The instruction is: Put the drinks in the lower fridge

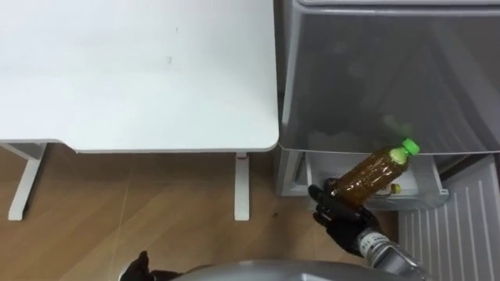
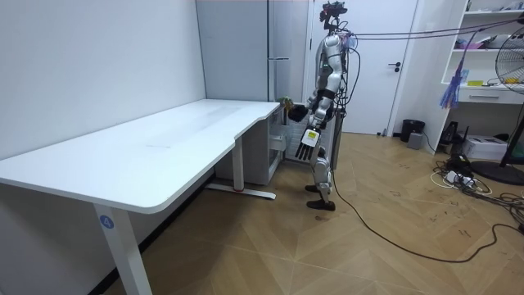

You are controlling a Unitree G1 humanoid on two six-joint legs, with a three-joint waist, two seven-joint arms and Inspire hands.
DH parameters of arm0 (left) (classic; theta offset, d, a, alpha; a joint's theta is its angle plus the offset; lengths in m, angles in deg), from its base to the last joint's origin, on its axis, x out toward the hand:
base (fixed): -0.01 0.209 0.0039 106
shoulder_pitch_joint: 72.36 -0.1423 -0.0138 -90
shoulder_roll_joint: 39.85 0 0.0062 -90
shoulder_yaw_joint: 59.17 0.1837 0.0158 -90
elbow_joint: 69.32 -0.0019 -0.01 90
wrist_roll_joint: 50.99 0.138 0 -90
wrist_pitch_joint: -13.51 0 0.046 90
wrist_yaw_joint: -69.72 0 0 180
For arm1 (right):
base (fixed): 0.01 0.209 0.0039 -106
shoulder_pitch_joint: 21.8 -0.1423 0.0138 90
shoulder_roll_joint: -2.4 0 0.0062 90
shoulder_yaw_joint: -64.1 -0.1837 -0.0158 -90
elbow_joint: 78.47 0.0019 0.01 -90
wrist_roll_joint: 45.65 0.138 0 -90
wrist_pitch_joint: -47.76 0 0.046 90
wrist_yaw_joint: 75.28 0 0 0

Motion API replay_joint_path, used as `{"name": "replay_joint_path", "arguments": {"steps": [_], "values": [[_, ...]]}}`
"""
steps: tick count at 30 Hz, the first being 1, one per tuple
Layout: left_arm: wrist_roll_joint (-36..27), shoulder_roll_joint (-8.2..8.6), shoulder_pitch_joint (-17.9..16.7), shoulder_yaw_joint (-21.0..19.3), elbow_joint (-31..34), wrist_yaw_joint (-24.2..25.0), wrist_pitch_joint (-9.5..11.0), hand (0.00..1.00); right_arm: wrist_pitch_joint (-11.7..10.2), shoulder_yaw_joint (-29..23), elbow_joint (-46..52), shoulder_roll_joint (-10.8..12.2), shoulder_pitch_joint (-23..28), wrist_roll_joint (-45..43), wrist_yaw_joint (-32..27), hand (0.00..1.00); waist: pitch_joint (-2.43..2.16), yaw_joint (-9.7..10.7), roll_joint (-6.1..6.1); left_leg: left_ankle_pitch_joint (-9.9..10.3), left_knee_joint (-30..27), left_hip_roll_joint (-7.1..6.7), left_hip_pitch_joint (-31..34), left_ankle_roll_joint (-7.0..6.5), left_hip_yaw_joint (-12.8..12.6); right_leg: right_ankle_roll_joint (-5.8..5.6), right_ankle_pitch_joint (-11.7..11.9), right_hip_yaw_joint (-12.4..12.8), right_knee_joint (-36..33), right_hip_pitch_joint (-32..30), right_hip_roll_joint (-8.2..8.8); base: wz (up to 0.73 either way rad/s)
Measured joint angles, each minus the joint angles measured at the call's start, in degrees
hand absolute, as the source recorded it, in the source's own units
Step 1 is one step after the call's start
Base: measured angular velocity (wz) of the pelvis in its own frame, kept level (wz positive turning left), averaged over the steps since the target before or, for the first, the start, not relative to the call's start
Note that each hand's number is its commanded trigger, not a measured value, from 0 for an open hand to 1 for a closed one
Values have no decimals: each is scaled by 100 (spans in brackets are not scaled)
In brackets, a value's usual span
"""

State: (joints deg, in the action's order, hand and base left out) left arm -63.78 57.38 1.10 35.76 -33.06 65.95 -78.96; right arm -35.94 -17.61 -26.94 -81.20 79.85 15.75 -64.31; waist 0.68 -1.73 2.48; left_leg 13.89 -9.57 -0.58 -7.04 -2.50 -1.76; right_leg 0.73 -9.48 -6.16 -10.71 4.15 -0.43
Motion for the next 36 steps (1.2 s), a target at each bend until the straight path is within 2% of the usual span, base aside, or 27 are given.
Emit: {"name": "replay_joint_path", "arguments": {"steps": [3,9,25,31,36], "values": [[-4,28,-33,-32,-29,46,2,0,-163,-77,22,2,-43,724,-47,100,2,-5,13,0,5,3,0,1,2,-3,-2,-6,6,0,-6,0],[-4,29,-55,-34,-74,52,35,0,-278,-78,-23,1,-43,1425,-220,100,-10,-14,33,1,-6,2,3,0,3,-3,-2,-28,10,-21,-1,0],[22,30,-163,-36,-215,29,49,0,-395,-139,-397,3,-135,2057,-409,100,-10,-27,37,1,-12,-1,33,1,10,-3,-3,-45,9,-21,2,0],[547,31,-226,-33,-220,32,0,0,-395,-247,-405,1,-183,2357,-435,100,-10,-61,30,1,-68,-17,82,0,58,-12,-14,-95,23,-38,29,4],[843,22,-187,-25,-216,22,-55,0,-391,-373,-1365,6,-802,2607,-439,100,-15,-22,1,0,-187,-20,271,0,76,-9,-13,-118,21,-151,41,5]]}}
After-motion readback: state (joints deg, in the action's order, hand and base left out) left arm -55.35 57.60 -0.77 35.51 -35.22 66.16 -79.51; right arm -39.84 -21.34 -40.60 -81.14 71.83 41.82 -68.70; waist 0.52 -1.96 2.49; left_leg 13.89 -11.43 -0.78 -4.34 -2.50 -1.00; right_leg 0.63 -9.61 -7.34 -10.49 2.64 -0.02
